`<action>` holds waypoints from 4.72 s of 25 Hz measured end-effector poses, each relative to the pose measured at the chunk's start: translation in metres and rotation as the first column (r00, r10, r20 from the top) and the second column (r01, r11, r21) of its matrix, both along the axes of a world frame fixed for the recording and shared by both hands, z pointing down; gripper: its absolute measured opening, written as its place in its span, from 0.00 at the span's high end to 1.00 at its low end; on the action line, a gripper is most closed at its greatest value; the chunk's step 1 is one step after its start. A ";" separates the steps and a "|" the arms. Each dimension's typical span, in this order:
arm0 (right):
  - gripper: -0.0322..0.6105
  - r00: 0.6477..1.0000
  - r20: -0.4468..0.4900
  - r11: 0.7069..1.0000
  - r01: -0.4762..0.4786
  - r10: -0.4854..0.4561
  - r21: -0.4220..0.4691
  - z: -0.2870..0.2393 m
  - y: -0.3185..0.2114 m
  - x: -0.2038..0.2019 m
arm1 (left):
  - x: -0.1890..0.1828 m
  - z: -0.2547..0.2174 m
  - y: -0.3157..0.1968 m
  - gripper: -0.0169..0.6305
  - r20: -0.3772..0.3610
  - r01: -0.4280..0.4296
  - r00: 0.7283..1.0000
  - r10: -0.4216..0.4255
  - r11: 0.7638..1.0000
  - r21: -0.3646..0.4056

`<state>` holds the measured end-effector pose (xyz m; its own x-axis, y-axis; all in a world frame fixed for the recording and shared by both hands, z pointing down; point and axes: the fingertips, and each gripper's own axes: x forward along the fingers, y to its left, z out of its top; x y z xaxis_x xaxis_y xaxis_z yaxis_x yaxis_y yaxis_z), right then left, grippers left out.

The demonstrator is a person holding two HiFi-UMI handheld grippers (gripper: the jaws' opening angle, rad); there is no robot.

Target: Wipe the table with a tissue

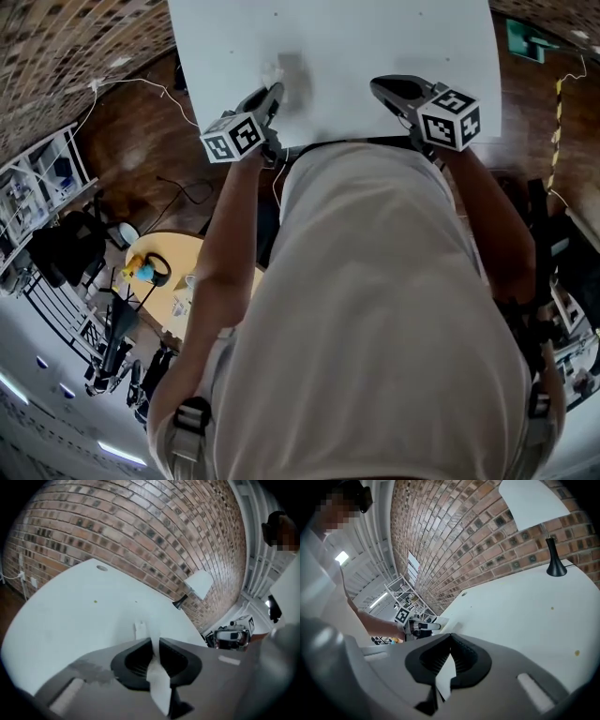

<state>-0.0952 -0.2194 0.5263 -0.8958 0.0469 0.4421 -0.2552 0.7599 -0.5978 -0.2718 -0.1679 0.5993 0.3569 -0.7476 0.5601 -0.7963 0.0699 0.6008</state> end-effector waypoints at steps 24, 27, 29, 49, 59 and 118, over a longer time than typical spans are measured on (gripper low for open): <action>0.94 0.975 -0.057 0.976 -0.216 0.217 0.021 0.001 0.039 -0.042 | -0.160 0.032 -0.062 0.91 0.491 -0.168 0.841 0.229 0.972 -0.166; 0.94 0.971 -0.059 0.973 -0.231 0.232 0.024 0.000 0.041 -0.043 | -0.144 0.035 -0.063 0.91 0.505 -0.265 0.797 0.332 0.943 -0.202; 0.94 0.970 -0.053 0.972 -0.235 0.236 0.027 -0.002 0.044 -0.048 | -0.140 0.037 -0.063 0.91 0.507 -0.301 0.775 0.377 0.926 -0.227; 0.94 0.969 -0.022 0.967 -0.244 0.246 0.068 -0.005 0.022 -0.042 | -0.109 0.008 -0.036 0.91 0.377 -0.179 0.902 0.212 0.977 -0.120; 0.94 0.974 -0.032 0.974 -0.223 0.224 0.033 0.011 0.020 -0.009 | -0.103 0.013 -0.068 0.91 0.395 -0.089 0.909 0.131 0.988 -0.125; 0.94 0.978 -0.043 0.975 -0.198 0.203 0.098 0.006 -0.008 0.075 | 0.125 0.012 -0.092 0.91 0.389 -0.426 0.812 0.434 0.898 -0.112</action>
